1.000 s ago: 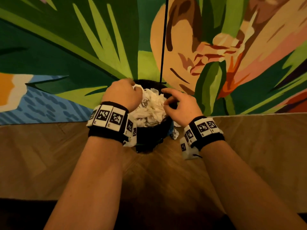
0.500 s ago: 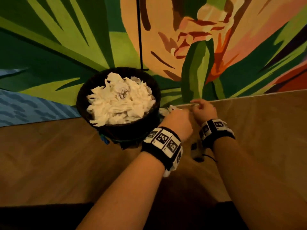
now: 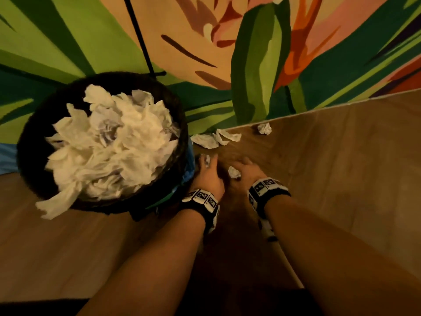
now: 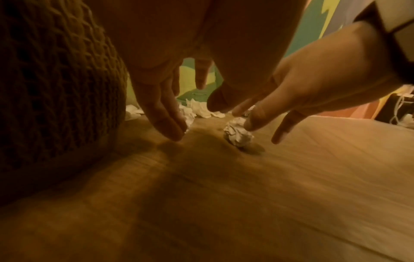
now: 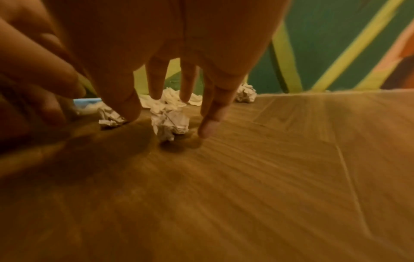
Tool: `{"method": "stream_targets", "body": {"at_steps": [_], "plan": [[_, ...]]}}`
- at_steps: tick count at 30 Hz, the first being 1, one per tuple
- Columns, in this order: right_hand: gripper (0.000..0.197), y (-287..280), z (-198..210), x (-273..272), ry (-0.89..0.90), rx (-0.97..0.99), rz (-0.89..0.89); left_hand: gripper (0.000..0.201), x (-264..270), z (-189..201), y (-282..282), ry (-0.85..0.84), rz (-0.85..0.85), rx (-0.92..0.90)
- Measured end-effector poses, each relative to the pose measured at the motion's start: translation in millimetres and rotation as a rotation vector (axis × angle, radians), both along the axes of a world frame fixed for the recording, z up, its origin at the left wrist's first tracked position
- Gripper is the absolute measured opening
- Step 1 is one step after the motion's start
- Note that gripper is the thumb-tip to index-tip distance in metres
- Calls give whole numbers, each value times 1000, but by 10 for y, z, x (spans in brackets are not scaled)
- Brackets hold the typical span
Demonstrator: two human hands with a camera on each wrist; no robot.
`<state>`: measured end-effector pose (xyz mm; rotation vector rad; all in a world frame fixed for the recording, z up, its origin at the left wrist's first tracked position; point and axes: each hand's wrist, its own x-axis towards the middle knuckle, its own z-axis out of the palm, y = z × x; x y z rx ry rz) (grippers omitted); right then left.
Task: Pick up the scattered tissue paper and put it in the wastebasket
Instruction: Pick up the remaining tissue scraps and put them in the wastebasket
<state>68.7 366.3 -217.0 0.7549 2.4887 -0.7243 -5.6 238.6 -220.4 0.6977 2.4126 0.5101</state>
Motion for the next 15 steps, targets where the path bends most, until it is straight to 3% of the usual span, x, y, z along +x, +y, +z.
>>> {"method": "stream_targets", "body": {"at_steps": [3,5,8,11,15], "plan": [[62,118,-71,-127,-118,35,178,72,-150,-189,93,-36,2,-91],[48,191,-142,-125,-156,20,183,65,-191,-300,124,33,12,-168],[25,306,-279,-29,-69,-44,107,46,-169,-404,230,133,11,-193],[11,414,-333,22,56,-134,-128,38,-171,-441,343,195,77,-143],[21,536,-330,-137,235,-161,-256,61,-240,-521,409,369,213,-31]]}}
